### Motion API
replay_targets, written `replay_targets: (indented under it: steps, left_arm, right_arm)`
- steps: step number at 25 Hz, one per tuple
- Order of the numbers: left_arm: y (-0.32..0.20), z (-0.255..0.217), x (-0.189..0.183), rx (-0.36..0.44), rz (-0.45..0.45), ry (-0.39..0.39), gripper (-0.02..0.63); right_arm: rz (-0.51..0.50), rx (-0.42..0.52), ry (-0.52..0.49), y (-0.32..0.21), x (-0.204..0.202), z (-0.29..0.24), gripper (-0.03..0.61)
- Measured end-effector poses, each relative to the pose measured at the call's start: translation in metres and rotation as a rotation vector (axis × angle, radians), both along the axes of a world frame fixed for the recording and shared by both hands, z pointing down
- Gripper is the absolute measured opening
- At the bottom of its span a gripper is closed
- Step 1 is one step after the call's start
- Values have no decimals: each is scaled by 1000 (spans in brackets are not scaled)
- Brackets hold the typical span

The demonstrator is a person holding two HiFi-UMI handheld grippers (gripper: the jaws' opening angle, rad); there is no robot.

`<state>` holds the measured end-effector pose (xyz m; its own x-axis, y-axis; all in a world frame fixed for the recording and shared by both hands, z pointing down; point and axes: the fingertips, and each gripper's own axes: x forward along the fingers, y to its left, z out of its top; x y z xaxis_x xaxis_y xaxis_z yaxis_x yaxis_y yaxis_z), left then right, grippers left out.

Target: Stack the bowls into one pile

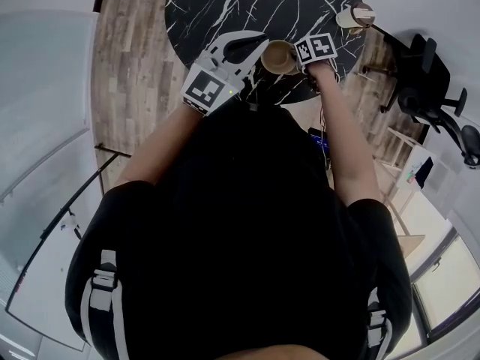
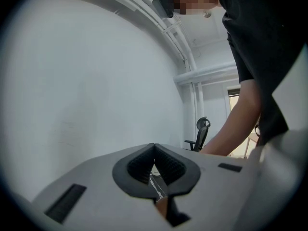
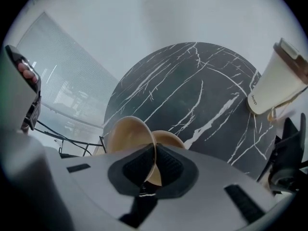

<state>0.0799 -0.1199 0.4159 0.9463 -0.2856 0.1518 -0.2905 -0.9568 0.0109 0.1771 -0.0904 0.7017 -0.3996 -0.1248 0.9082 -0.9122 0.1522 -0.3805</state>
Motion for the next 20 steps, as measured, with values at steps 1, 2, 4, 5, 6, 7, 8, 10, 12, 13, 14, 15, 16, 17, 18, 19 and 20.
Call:
replay_targets:
  steps: [1, 2, 4, 5, 6, 7, 8, 10, 12, 13, 14, 15, 16, 17, 18, 19, 20]
  left_arm:
    - [1, 0, 2, 1, 1, -2, 5]
    - [1, 1, 3, 0, 2, -4, 5]
    - [1, 2, 7, -2, 3, -6, 5]
    - [2, 2, 8, -3, 2, -7, 5]
    - [2, 3, 9, -3, 1, -8, 5]
    - [2, 3, 10, -3, -2, -9, 5]
    - [2, 3, 11, -3, -5, -11, 5]
    - [2, 1, 11, -1, -12, -15, 5]
    - [2, 1, 10, 3, -19, -22, 5]
    - [2, 1, 9, 3, -21, -25, 5]
    - [2, 1, 8, 3, -24, -28, 5]
    - [2, 1, 7, 2, -27, -30, 5]
    - [2, 2, 7, 2, -29, -32, 5]
    - [2, 2, 6, 3, -31, -35, 5]
    - [1, 2, 5, 4, -33, -39, 5]
    - [1, 2, 4, 4, -34, -42, 5]
    - [1, 2, 4, 3, -35, -43, 5]
  right_arm:
    - [8, -5, -1, 2, 4, 2, 15]
    - [16, -10, -1, 4, 8, 4, 15]
    - [32, -18, -3, 7, 14, 8, 14]
    - [38, -22, -6, 7, 17, 10, 14]
    - [44, -26, -10, 8, 20, 12, 14]
    - [50, -29, -13, 8, 22, 14, 14]
    - [55, -33, -15, 9, 24, 16, 15]
    - [63, -39, -15, 10, 28, 19, 14]
    - [69, -48, -14, 11, 32, 23, 14]
    - [69, -54, -11, 12, 33, 25, 14]
    - [67, -59, -6, 13, 35, 27, 15]
    - [63, -63, 2, 14, 37, 30, 15]
    - [58, -65, 10, 15, 39, 31, 19]
    - [54, -65, 16, 16, 40, 33, 26]
    - [52, -64, 20, 16, 41, 34, 33]
    - [50, -60, 21, 16, 42, 34, 34]
    - [50, -55, 20, 15, 43, 34, 38]
